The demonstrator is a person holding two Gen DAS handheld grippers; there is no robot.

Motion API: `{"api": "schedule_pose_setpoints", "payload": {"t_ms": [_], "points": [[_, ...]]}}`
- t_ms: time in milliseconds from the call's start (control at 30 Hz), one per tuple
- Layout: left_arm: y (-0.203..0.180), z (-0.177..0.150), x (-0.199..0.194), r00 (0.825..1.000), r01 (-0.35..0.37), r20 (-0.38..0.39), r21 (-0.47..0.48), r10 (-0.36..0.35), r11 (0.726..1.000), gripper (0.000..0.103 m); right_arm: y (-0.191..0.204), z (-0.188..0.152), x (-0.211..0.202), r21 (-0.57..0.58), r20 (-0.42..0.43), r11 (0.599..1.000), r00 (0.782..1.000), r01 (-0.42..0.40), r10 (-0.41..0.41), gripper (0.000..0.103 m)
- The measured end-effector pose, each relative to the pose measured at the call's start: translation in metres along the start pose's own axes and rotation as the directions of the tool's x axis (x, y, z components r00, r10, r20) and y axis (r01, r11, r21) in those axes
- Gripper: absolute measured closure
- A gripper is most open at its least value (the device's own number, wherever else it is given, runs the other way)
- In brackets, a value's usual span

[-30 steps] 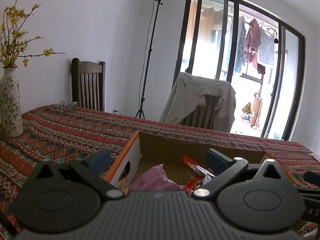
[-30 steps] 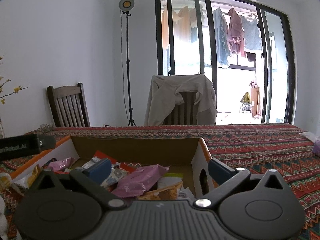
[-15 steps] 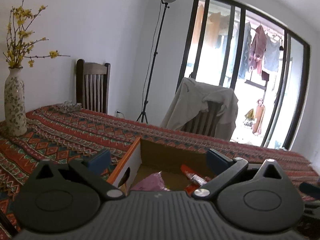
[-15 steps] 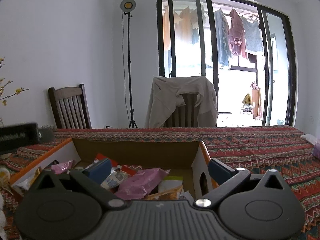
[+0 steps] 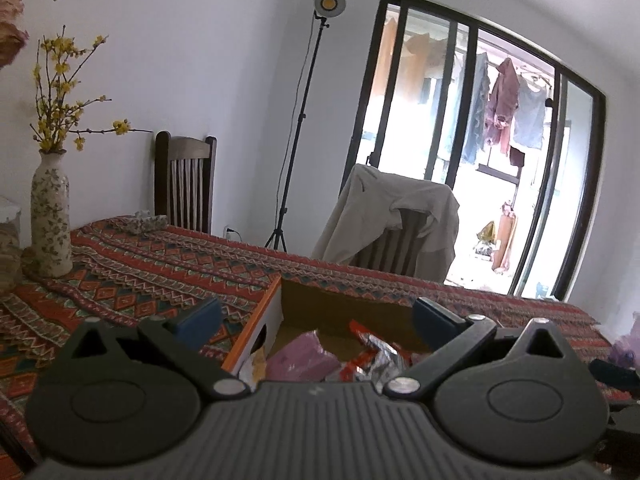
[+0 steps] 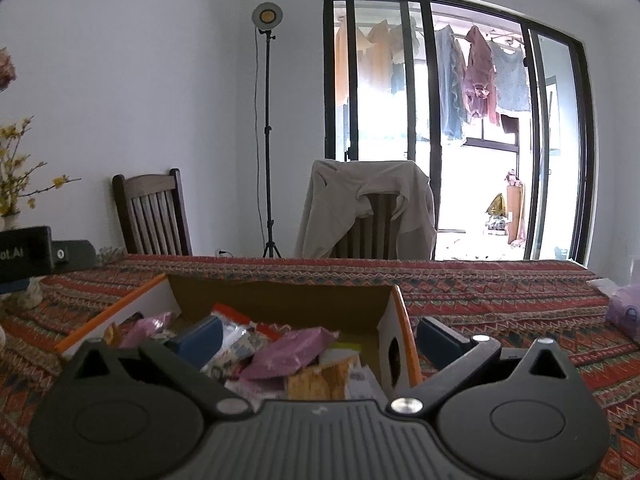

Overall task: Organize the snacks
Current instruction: 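Move both tools back over the snack pile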

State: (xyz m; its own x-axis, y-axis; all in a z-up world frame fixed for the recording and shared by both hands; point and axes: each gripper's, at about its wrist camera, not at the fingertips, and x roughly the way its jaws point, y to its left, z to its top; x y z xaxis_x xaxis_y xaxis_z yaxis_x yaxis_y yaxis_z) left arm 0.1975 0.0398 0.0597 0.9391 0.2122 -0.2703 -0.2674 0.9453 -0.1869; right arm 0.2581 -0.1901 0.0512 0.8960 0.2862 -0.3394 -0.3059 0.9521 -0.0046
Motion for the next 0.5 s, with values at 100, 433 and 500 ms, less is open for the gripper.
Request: {"api": "schedule_pose_setpoints", "payload": {"t_ms": [100, 433, 500], "points": [[0.005, -0.008, -0.014, 1.0, 0.006, -0.005, 0.017, -0.006, 1.0, 0.0, -0.003, -0.01, -0.017, -0.02, -0.012, 1.0, 1.0, 0.0, -0.001, 0.0], [0.028, -0.049, -0.045, 0.994, 0.02, -0.105, 0.079, -0.012, 0.997, 0.0, -0.015, -0.047, -0.06, -0.038, -0.065, 0.999, 0.998, 0.009, -0.011, 0.0], [0.034, -0.059, -0.049, 0.991, 0.028, -0.133, 0.09, -0.016, 0.996, 0.0, -0.018, -0.055, -0.067, -0.041, -0.078, 0.999, 0.997, 0.008, -0.012, 0.0]]}}
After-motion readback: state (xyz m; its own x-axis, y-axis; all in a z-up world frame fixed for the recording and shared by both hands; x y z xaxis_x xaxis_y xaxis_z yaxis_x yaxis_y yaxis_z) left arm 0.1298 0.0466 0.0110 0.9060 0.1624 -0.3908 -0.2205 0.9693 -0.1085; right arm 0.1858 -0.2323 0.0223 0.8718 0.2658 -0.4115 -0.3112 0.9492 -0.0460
